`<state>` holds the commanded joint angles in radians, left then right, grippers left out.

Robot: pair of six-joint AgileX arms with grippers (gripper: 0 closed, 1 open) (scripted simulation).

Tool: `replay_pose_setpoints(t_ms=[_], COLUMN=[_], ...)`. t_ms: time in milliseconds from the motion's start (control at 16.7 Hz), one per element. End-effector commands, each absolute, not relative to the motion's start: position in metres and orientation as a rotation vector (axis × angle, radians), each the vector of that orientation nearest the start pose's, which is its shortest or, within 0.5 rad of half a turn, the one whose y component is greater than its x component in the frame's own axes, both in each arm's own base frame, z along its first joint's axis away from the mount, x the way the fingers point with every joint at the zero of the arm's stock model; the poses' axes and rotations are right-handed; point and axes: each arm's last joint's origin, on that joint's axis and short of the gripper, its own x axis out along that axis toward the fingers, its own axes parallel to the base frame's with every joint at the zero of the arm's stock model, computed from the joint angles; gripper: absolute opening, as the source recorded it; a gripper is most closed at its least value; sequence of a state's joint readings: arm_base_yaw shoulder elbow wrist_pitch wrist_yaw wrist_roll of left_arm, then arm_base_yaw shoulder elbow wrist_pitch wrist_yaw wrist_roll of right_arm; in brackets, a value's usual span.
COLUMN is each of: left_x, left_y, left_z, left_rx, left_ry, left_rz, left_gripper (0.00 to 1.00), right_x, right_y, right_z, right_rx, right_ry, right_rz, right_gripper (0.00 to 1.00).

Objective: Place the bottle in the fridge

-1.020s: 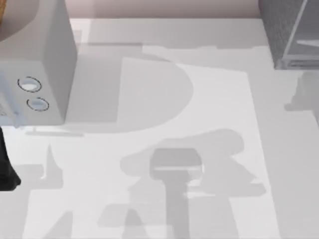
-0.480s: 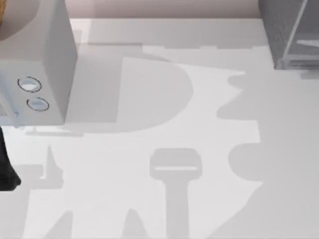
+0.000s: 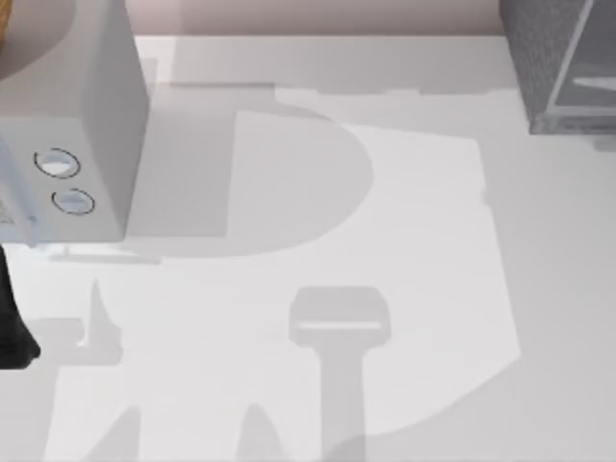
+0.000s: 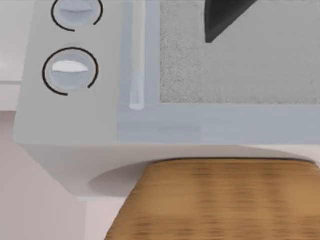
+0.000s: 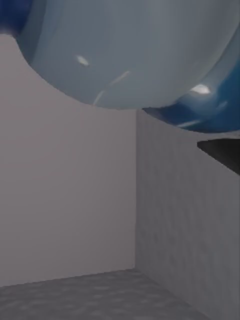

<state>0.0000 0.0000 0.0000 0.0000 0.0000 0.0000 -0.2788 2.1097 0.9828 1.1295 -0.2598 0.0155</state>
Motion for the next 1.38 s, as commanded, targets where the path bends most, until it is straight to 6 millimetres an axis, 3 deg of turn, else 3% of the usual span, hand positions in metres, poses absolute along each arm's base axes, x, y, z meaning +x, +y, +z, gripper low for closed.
replay_pose_setpoints(t_ms=[300, 1020, 1380], left_x=[0.106, 0.106, 0.106], left_y=[-0.001, -0.001, -0.001], left_z=[0.16, 0.16, 0.16], left_rx=[0.0, 0.0, 0.0], left_ry=[0.0, 0.0, 0.0], left_rz=[0.0, 0.0, 0.0], left_gripper=[1.0, 1.0, 1.0], right_x=[0.41, 0.489, 0.504], right_y=[-0.101, -0.103, -0.102], right_z=[0.133, 0.129, 0.129], right_rx=[0.006, 0.004, 0.005], right_ry=[-0.009, 0.007, 0.009], right_rz=[0.013, 0.011, 0.01], right_gripper=[0.01, 0.01, 0.01])
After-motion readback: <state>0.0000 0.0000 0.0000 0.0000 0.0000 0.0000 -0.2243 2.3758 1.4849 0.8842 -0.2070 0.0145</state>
